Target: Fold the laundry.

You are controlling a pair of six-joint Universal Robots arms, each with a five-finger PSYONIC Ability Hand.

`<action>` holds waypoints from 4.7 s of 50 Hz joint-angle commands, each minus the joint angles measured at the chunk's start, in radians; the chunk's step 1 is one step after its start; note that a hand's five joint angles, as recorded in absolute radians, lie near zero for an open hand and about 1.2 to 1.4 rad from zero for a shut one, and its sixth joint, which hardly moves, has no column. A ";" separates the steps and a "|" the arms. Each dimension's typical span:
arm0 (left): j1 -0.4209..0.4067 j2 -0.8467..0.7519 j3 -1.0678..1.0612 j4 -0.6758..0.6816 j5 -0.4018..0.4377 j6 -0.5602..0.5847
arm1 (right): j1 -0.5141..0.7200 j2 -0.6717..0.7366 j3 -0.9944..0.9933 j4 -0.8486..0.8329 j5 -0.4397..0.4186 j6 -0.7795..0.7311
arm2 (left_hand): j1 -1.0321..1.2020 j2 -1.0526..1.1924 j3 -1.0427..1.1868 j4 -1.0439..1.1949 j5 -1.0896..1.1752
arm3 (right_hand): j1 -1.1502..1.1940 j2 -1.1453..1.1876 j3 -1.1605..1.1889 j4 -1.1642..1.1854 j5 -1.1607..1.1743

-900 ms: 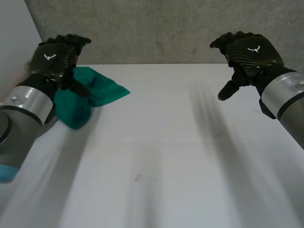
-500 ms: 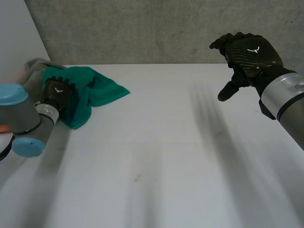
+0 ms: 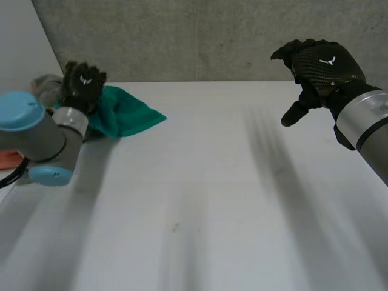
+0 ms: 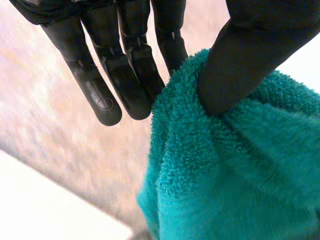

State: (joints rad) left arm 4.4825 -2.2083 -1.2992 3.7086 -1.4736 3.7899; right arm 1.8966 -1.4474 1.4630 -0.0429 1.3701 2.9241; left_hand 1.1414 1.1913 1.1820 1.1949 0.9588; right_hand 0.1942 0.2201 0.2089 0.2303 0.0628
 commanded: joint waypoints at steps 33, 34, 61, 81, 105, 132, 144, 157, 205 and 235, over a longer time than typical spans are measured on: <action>-0.164 0.337 -0.212 -0.383 0.059 -0.494 | 0.013 0.022 -0.043 0.187 -0.032 -0.120 | -0.872 -0.922 -0.913 -0.926 -0.864 | -0.020 -0.046 -0.034 -0.056 -0.063; -0.148 0.332 -0.221 -0.383 0.059 -0.440 | 0.019 0.045 -0.041 0.233 -0.051 -0.167 | -0.866 -0.916 -0.907 -0.920 -0.858 | -0.020 -0.046 -0.034 -0.056 -0.063; 0.001 0.015 -0.104 -0.429 0.073 -0.038 | 0.352 0.380 0.083 0.006 0.096 -0.148 | -0.655 -0.705 -0.696 -0.709 -0.647 | 0.111 0.085 0.096 0.075 0.068; -0.042 0.082 -0.057 -0.444 0.058 -0.048 | 0.282 0.300 0.033 0.006 0.095 -0.178 | 0.255 0.205 0.214 0.201 0.263 | 1.202 1.176 1.187 1.166 1.159; -0.121 0.309 -0.333 -0.455 0.073 -0.280 | -0.099 0.163 -0.056 0.216 -0.042 -0.172 | -0.737 -0.787 -0.778 -0.791 -0.729 | 1.202 1.176 1.187 1.166 1.159; -0.264 -0.008 -0.150 -0.429 0.059 -0.230 | -0.093 0.168 0.022 0.167 -0.042 -0.174 | -0.429 -0.479 -0.470 -0.483 -0.421 | 1.202 1.176 1.187 1.166 1.159; -0.275 0.123 -0.118 -0.435 -0.080 -0.162 | -0.103 0.154 -0.024 0.172 -0.037 -0.145 | 0.255 0.205 0.214 0.201 0.263 | 1.202 1.176 1.187 1.166 1.159; -0.250 0.624 -0.233 -0.457 -0.086 -0.289 | -0.356 0.102 -0.170 0.225 -0.183 0.452 | 0.255 0.205 0.214 0.201 0.263 | 1.202 1.176 1.187 1.166 1.159; -0.429 0.521 -0.465 -0.696 -0.067 -0.363 | 0.137 0.165 0.223 0.046 0.087 -0.025 | -0.752 -0.801 -0.792 -0.805 -0.744 | 0.081 0.055 0.067 0.045 0.038; -0.227 0.286 -0.210 -0.527 0.041 -0.430 | 0.154 0.154 0.119 -0.125 0.236 -0.186 | -0.793 -0.843 -0.833 -0.846 -0.785 | 1.202 1.176 1.187 1.166 1.159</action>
State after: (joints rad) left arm 4.2647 -1.8425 -1.5657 3.1822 -1.4617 3.3683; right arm 2.0517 -1.1542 1.6458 -0.2152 1.6199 2.7509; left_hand 0.3782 0.3620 0.3632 0.3568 0.1763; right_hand 0.9867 1.1713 1.1834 1.1873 0.9899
